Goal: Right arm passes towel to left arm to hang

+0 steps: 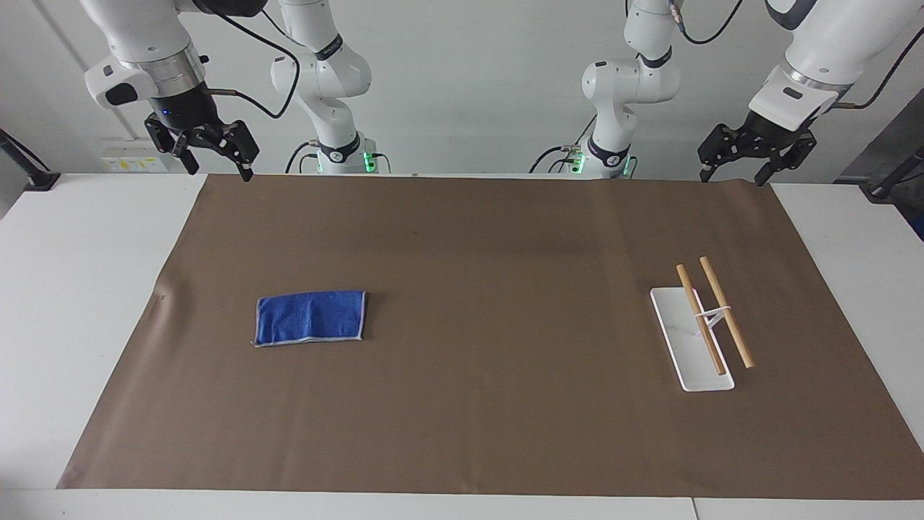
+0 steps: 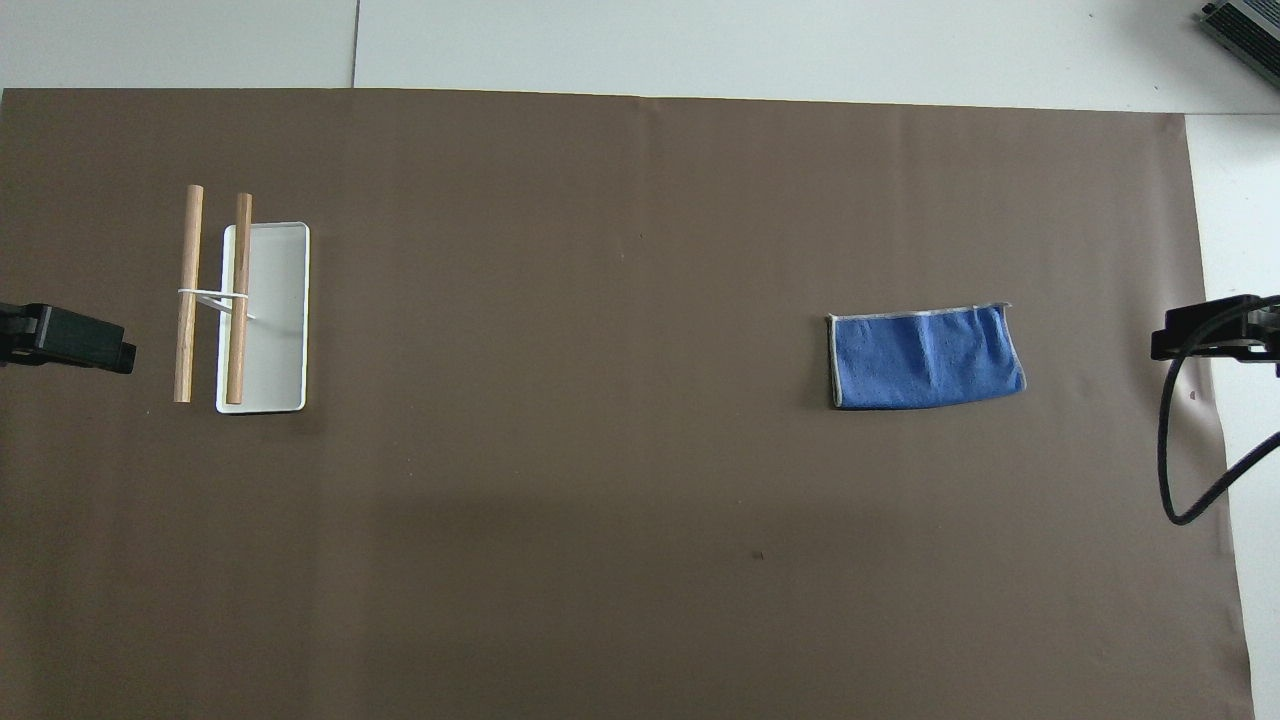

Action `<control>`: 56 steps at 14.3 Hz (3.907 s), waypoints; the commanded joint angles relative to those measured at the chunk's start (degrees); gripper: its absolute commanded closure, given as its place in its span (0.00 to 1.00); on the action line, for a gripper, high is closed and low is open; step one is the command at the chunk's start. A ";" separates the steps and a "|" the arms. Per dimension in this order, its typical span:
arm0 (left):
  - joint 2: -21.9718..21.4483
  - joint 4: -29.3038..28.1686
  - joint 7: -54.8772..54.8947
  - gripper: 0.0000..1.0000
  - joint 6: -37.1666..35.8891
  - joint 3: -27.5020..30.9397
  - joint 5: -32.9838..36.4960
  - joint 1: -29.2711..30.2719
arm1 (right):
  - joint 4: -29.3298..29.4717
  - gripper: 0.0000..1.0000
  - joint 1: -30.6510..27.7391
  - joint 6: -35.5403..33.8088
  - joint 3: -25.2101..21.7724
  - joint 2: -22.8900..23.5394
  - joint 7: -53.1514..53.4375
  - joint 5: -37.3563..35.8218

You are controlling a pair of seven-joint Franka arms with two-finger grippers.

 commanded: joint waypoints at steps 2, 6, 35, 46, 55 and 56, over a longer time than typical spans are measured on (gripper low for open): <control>-1.71 -1.93 -0.38 0.00 0.39 -0.07 0.79 0.18 | -2.14 0.00 -0.50 -0.06 0.05 -1.78 0.69 1.02; -1.71 -1.93 -0.38 0.00 0.39 -0.15 0.79 0.09 | -2.23 0.00 -0.50 -0.23 0.05 -1.78 0.87 1.02; -1.71 -1.93 -0.38 0.00 0.39 -0.07 0.79 0.18 | -26.21 0.00 3.18 44.83 0.66 14.64 -11.52 3.73; -1.71 -1.93 -0.38 0.00 0.39 -0.07 0.79 0.18 | -30.97 0.00 3.10 56.54 0.66 20.37 -17.76 5.07; -1.71 -1.93 -0.38 0.00 0.39 -0.07 0.79 0.27 | -32.02 0.98 3.54 57.78 0.57 20.63 -17.59 9.20; -1.71 -1.93 -0.38 0.00 0.39 -0.07 0.79 0.18 | -32.02 1.00 3.46 57.69 0.57 20.63 -17.59 9.20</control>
